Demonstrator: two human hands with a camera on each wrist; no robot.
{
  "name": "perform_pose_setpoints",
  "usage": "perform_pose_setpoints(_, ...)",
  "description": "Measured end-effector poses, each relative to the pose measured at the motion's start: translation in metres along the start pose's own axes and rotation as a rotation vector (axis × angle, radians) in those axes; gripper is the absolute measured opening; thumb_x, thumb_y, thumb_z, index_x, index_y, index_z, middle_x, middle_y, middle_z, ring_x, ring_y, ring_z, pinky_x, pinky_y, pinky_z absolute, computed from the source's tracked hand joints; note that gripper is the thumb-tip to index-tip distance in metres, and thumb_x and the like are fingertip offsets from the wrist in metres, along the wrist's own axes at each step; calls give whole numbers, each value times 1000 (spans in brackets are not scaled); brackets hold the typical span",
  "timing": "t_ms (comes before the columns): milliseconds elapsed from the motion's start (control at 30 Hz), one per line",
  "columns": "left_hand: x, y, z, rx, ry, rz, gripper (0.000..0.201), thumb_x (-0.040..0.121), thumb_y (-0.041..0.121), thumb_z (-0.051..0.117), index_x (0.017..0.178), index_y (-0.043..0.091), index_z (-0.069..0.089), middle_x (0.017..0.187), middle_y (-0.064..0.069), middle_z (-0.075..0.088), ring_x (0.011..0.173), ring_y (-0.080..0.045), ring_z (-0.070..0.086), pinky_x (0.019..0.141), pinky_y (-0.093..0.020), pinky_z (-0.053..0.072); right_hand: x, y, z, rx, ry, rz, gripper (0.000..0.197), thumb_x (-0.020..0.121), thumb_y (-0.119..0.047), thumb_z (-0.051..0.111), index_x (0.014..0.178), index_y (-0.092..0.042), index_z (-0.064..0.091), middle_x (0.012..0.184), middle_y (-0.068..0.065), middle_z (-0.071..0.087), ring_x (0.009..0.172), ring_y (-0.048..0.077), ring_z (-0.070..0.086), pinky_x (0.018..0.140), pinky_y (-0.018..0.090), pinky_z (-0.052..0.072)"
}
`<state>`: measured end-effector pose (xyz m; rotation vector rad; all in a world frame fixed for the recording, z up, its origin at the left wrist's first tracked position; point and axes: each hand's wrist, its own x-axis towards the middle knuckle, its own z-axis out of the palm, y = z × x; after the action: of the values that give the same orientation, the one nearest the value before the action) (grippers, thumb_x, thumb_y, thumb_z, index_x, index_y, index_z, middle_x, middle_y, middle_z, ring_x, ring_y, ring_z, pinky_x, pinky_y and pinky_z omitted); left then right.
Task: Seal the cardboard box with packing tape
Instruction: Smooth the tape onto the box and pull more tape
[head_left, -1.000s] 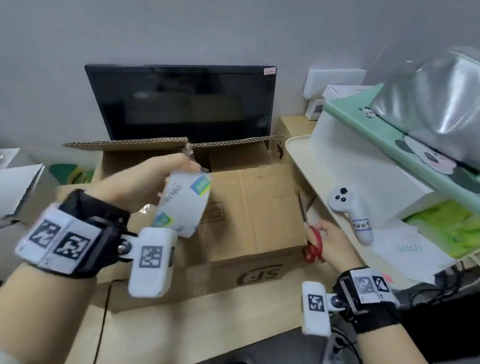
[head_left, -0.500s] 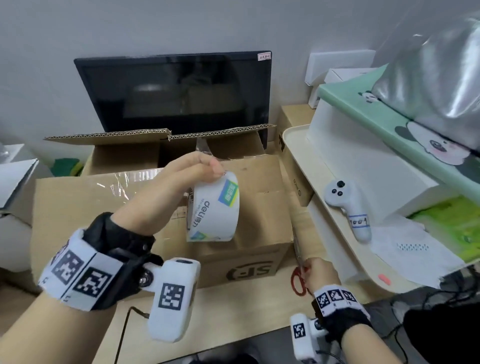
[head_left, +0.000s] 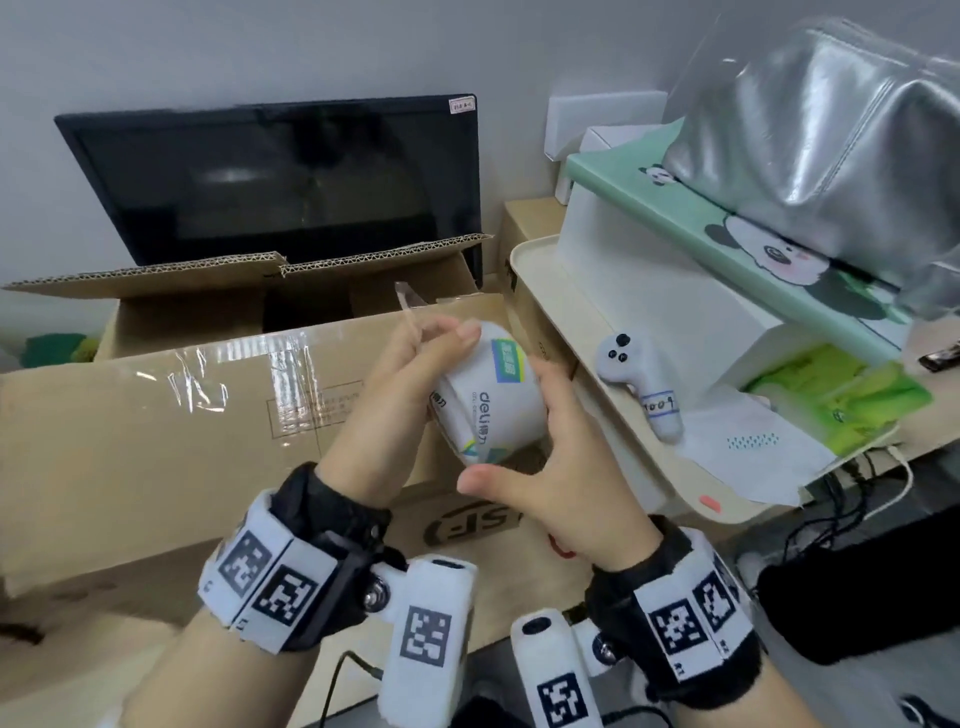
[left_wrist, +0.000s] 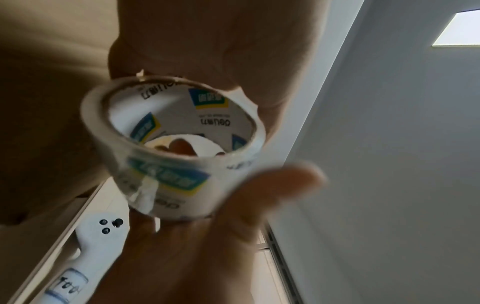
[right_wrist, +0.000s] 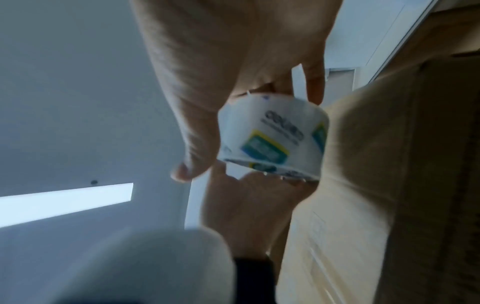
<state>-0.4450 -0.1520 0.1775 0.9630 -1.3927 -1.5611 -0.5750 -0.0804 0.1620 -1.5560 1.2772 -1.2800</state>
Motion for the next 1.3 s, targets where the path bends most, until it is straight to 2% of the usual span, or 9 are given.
perform_pose_setpoints(200, -20, 4, -15, -81, 11, 39, 35, 87, 43, 42, 100, 16, 61, 99, 0, 61, 91, -15, 57, 75, -27, 45, -13, -8, 18, -190, 146, -137, 54, 59, -32, 79, 104, -35, 50, 96, -10, 64, 87, -1, 60, 65, 4, 44)
perform_pose_setpoints(300, -27, -1, -29, -68, -31, -44, 37, 82, 39, 50, 107, 14, 63, 108, -5, 65, 97, -20, 57, 80, -32, 39, -20, -13, 26, -269, 138, -164, 51, 59, -35, 74, 103, -32, 50, 89, -17, 61, 82, -1, 59, 60, 5, 43)
perform_pose_setpoints(367, -30, -1, -35, -120, -24, -104, 34, 77, 35, 59, 101, 12, 67, 102, -11, 64, 94, -27, 51, 80, -40, 33, -23, -14, 30, -369, 127, -186, 51, 58, -35, 73, 102, -33, 48, 86, -15, 60, 78, 5, 60, 57, 13, 46)
perform_pose_setpoints(500, -33, -2, -48, -244, -33, -189, 6, 75, 22, 64, 78, 18, 66, 75, -1, 63, 74, -22, 52, 68, -34, 35, -24, -15, 41, -555, 121, -240, 53, 53, -27, 72, 99, -32, 47, 81, -3, 64, 73, 23, 59, 56, 34, 49)
perform_pose_setpoints(633, -31, 0, -56, -294, -19, -202, 25, 72, 23, 69, 91, 7, 68, 92, -20, 56, 86, -32, 41, 77, -39, 30, -21, -18, 38, -605, 42, -268, 52, 53, -24, 69, 100, -29, 47, 81, -4, 65, 75, 19, 54, 61, 25, 42)
perform_pose_setpoints(800, -25, 9, -66, -316, 21, -294, 16, 69, 28, 65, 58, 19, 57, 52, 8, 51, 45, -6, 42, 53, -19, 29, -9, -23, 16, -642, -105, -356, 46, 56, -32, 55, 101, -26, 49, 81, 3, 67, 77, 14, 49, 68, 27, 41)
perform_pose_setpoints(1000, -6, 8, -58, -210, 93, -201, 21, 68, 41, 64, 74, 21, 63, 73, 4, 58, 62, -7, 55, 61, -22, 42, 12, -23, -21, -574, -114, -357, 50, 55, -32, 55, 104, -32, 48, 90, 2, 67, 83, 14, 52, 68, 34, 49)
perform_pose_setpoints(1167, 14, 16, -37, -197, -77, -275, 60, 79, 52, 59, 122, 9, 58, 92, 0, 68, 77, -11, 61, 72, -26, 45, 27, -18, -50, -553, -193, -369, 48, 55, -31, 56, 102, -31, 49, 86, 4, 66, 79, 16, 52, 66, 32, 44)
perform_pose_setpoints(1300, 24, 20, -24, -60, -104, -226, 48, 82, 31, 63, 123, 7, 60, 63, 10, 60, 60, -4, 51, 65, -22, 43, 38, -10, -69, -566, -224, -381, 48, 55, -30, 56, 102, -31, 49, 86, 3, 66, 79, 16, 52, 66, 29, 44)
